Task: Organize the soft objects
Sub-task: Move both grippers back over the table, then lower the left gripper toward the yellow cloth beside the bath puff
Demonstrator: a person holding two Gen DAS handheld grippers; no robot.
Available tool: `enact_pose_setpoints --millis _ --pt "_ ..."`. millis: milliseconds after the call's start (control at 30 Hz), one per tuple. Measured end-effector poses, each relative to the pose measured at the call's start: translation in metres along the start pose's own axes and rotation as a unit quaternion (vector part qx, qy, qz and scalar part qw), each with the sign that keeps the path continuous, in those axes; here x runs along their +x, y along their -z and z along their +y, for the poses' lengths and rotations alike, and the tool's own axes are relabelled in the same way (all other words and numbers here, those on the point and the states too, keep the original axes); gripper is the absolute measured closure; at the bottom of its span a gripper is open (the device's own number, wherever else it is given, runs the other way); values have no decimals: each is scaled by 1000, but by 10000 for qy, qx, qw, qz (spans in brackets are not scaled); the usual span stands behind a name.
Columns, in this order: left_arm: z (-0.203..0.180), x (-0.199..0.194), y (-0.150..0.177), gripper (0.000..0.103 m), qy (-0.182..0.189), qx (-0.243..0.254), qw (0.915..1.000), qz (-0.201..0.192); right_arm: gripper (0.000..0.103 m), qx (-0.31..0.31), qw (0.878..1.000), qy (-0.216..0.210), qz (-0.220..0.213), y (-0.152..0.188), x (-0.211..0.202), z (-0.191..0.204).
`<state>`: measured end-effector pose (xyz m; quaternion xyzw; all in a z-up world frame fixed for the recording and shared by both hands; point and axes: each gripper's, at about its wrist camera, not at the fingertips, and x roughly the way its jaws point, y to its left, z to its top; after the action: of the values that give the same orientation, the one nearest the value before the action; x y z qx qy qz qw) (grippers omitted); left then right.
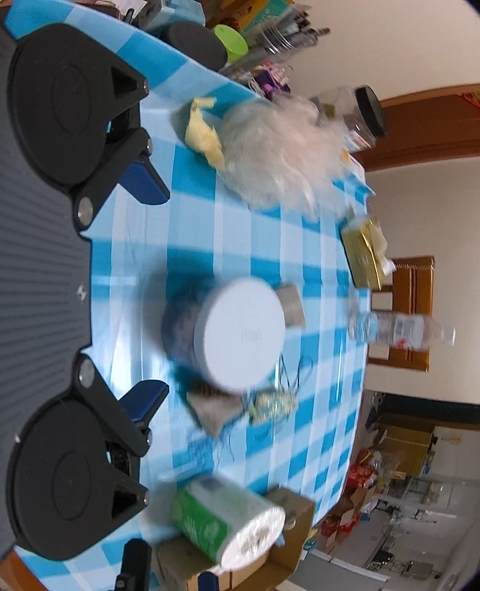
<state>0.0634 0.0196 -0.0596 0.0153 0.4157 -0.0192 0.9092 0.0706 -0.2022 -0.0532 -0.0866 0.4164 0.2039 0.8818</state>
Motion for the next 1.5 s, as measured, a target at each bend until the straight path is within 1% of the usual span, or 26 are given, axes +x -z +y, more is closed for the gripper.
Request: enact_pose_setpoints --millis 267,400,467,633,733,833,967,1100,1167,1300,1367,1500 --pt "62 30 0 2 -97 -169 9997 154 0 -17 9991 110 411 -15 39 39" --pt "84 46 -3 2 -134 -276 9993 220 0 -63 9980 135 610 -20 57 53" --pt "93 54 -5 2 -214 -310 9990 236 0 -102 9974 113 698 -24 64 56" --pt "107 68 -15 2 -420 -433 9981 141 0 -222 9962 21 841 -33 83 56" --pt "115 79 -22 2 -552 -602 9965 167 0 -248 9957 -54 889 -38 93 53" --pt "121 90 -28 2 -601 -686 9957 134 0 -219 9951 -139 952 -39 102 51" --pt "121 103 -34 2 -892 -604 9942 74 0 -251 9939 -183 1057 -38 113 48" --pt "122 110 -38 2 -1001 -495 9937 12 0 -218 9934 -246 1103 -37 118 46" --pt "120 115 -40 2 -1125 -417 9927 82 0 -195 9933 -260 1110 -37 120 45" --pt "117 120 -43 2 -1137 -328 9927 234 0 -165 9936 -272 1087 -38 122 44" --pt "114 126 -45 2 -1217 -206 9914 439 0 -150 9939 -274 1055 -39 122 43" --pt "110 141 -50 1 -1430 141 9850 955 0 -85 9945 -250 1010 -40 121 40"
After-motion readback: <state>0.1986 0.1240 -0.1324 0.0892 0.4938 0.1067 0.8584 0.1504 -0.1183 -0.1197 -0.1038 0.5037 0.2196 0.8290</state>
